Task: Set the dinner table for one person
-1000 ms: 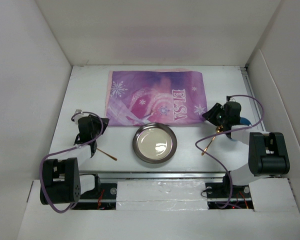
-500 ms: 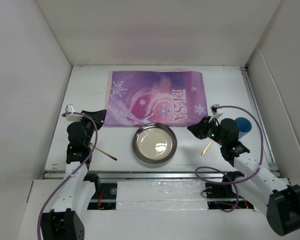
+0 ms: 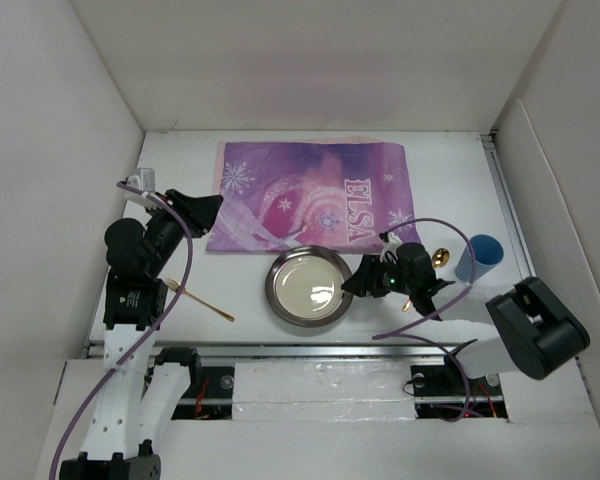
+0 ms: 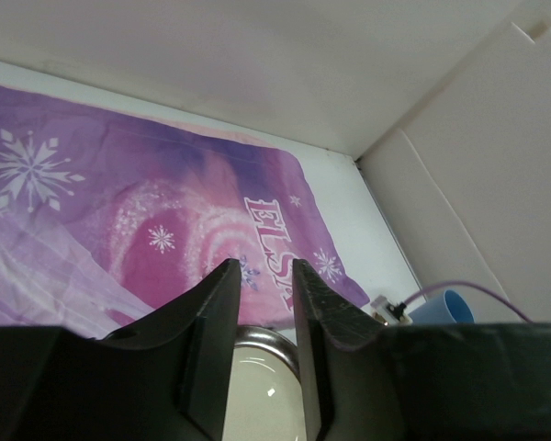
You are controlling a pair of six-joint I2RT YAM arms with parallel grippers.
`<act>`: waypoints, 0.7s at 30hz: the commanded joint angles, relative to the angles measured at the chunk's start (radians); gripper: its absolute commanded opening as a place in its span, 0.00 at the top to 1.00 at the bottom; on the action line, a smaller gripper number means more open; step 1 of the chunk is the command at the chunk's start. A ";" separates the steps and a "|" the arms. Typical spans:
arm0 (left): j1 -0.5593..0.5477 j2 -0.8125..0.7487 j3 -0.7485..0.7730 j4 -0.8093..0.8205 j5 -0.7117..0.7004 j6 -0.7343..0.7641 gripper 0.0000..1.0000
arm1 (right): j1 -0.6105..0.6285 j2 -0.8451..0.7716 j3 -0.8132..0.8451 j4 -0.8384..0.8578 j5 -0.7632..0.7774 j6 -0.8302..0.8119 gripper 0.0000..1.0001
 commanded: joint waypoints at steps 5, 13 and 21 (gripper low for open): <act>-0.014 0.015 -0.018 -0.081 0.024 0.117 0.73 | 0.008 0.219 0.046 0.292 -0.038 0.083 0.53; -0.014 0.011 -0.006 -0.106 0.007 0.134 0.72 | 0.017 0.152 0.086 0.207 -0.167 0.051 1.00; -0.014 0.028 0.016 -0.124 -0.035 0.137 0.72 | -0.050 -0.048 0.339 -0.010 -0.260 0.072 1.00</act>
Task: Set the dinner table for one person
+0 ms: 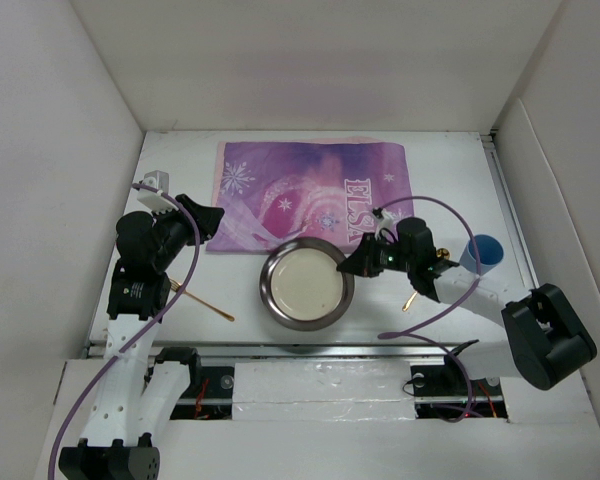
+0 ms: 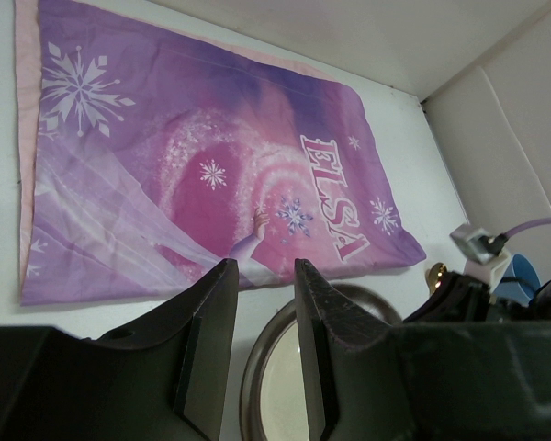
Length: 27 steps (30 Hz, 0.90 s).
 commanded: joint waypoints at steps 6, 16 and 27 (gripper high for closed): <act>-0.001 -0.010 0.037 0.013 -0.031 0.022 0.72 | -0.127 0.232 0.478 0.145 -0.097 0.091 1.00; -0.001 -0.007 0.031 0.014 -0.020 0.017 0.72 | -0.199 0.606 0.828 0.174 0.015 0.232 1.00; -0.001 0.002 0.034 0.010 -0.025 0.019 0.72 | -0.217 0.781 0.903 0.231 0.026 0.321 1.00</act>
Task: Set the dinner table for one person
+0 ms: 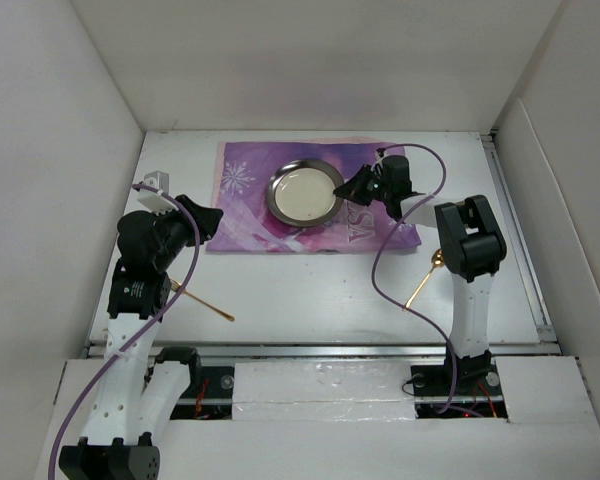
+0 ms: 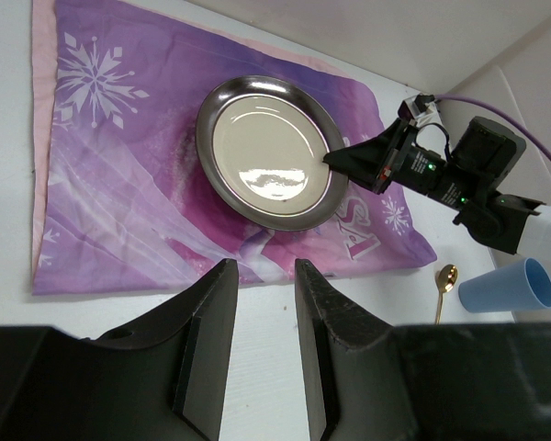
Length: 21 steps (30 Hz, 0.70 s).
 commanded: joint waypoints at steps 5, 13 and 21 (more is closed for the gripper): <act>-0.001 0.005 0.032 0.026 -0.023 0.013 0.71 | 0.004 0.023 0.091 0.203 -0.063 0.135 1.00; -0.001 0.029 0.029 -0.034 -0.179 -0.029 0.64 | -0.005 0.021 0.028 0.179 -0.029 0.102 0.58; -0.001 0.104 0.032 -0.097 -0.304 -0.082 0.67 | -0.005 -0.155 -0.081 0.018 0.057 -0.072 0.37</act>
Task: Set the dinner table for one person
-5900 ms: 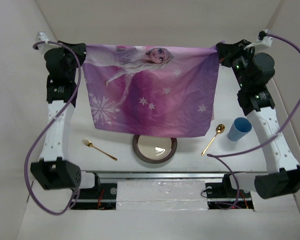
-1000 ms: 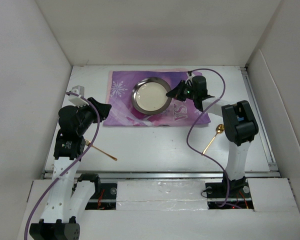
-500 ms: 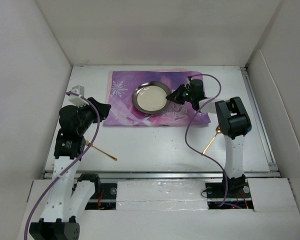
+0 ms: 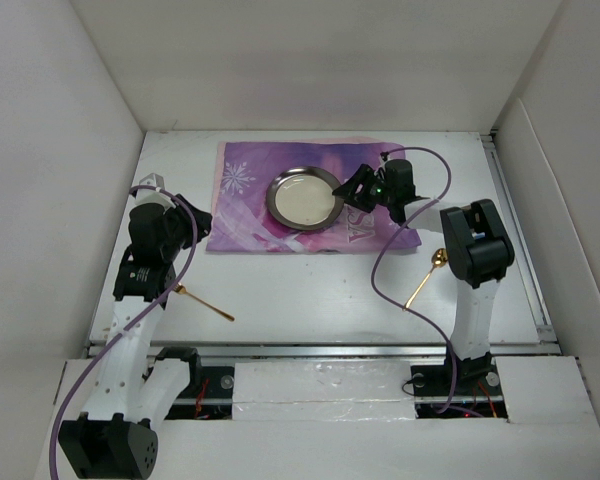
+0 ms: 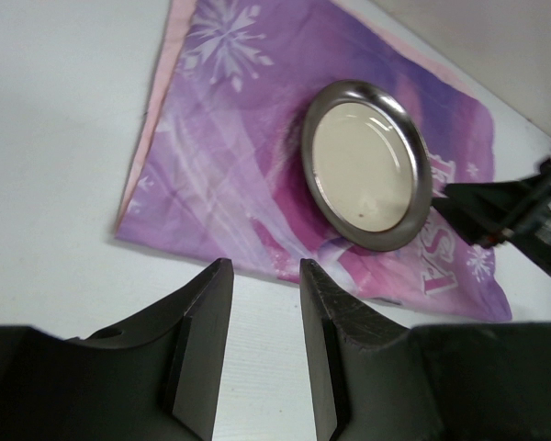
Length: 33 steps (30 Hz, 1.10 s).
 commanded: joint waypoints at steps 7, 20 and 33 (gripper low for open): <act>-0.001 0.145 0.074 -0.254 -0.231 -0.198 0.67 | 0.022 -0.357 -0.146 -0.148 0.158 -0.264 0.22; 0.044 0.415 0.103 -0.592 -0.239 -0.310 0.68 | 0.085 -0.822 -0.447 -0.193 0.265 -0.325 0.24; 0.044 0.524 0.031 -0.681 -0.340 -0.405 0.62 | 0.064 -1.007 -0.496 -0.216 0.198 -0.345 0.24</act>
